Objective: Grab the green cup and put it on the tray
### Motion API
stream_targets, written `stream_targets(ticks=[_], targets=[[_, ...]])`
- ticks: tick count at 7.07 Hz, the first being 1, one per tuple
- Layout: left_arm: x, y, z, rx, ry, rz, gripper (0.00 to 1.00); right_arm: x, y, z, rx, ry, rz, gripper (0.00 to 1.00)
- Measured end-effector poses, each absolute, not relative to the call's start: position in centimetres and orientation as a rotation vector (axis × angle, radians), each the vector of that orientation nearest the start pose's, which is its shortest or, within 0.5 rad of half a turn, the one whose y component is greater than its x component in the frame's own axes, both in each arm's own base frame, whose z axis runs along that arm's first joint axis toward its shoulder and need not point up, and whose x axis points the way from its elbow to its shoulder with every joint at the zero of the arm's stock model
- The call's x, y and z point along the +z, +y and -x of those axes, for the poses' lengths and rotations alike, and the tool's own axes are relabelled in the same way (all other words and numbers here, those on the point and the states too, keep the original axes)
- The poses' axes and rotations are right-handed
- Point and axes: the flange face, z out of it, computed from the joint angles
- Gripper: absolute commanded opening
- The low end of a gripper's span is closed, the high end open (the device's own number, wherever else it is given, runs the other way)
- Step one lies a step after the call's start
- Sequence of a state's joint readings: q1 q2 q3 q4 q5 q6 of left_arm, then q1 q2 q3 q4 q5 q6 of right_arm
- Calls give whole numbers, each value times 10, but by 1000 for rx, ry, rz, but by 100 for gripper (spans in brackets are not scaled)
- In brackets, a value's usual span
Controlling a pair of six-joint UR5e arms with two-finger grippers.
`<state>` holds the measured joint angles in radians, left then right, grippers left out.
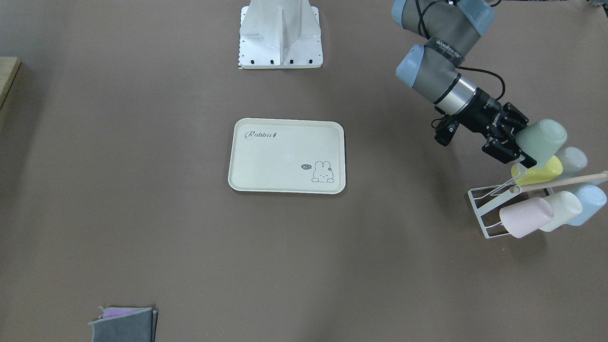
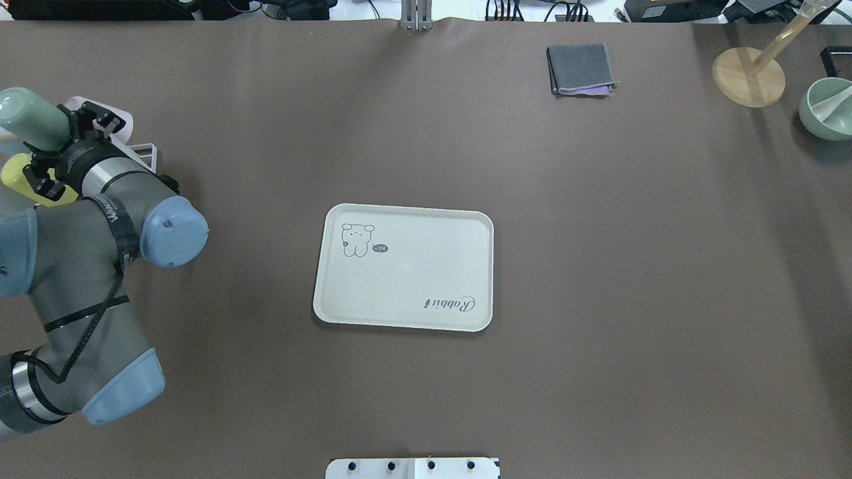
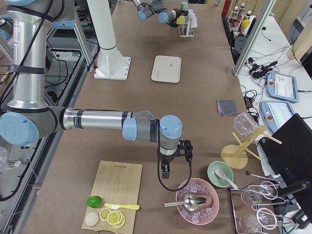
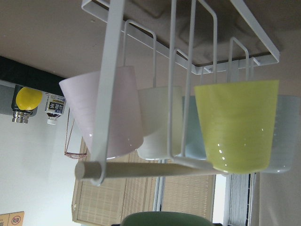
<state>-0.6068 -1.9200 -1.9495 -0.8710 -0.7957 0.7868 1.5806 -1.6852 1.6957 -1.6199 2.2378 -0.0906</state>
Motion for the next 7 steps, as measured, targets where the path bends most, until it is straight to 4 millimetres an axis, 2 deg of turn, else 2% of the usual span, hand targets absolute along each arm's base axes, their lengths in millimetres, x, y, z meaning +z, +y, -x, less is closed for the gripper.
stream_targets(ticks=[2, 3, 4, 5, 7], targets=[[281, -485, -322, 1589, -687, -299, 47, 668, -438, -76, -63, -667, 14, 100], [244, -483, -320, 1554, -590, -434, 47, 668, -439, -76, -63, -667, 15, 100], [219, -481, -321, 1521, -509, -573, 46, 668, -439, -75, -64, -667, 13, 100], [204, -479, -324, 1493, -444, -697, 38, 668, -439, -75, -65, -667, 15, 100], [184, -481, -333, 1432, -366, -913, 34, 670, -441, -74, -66, -666, 17, 100]])
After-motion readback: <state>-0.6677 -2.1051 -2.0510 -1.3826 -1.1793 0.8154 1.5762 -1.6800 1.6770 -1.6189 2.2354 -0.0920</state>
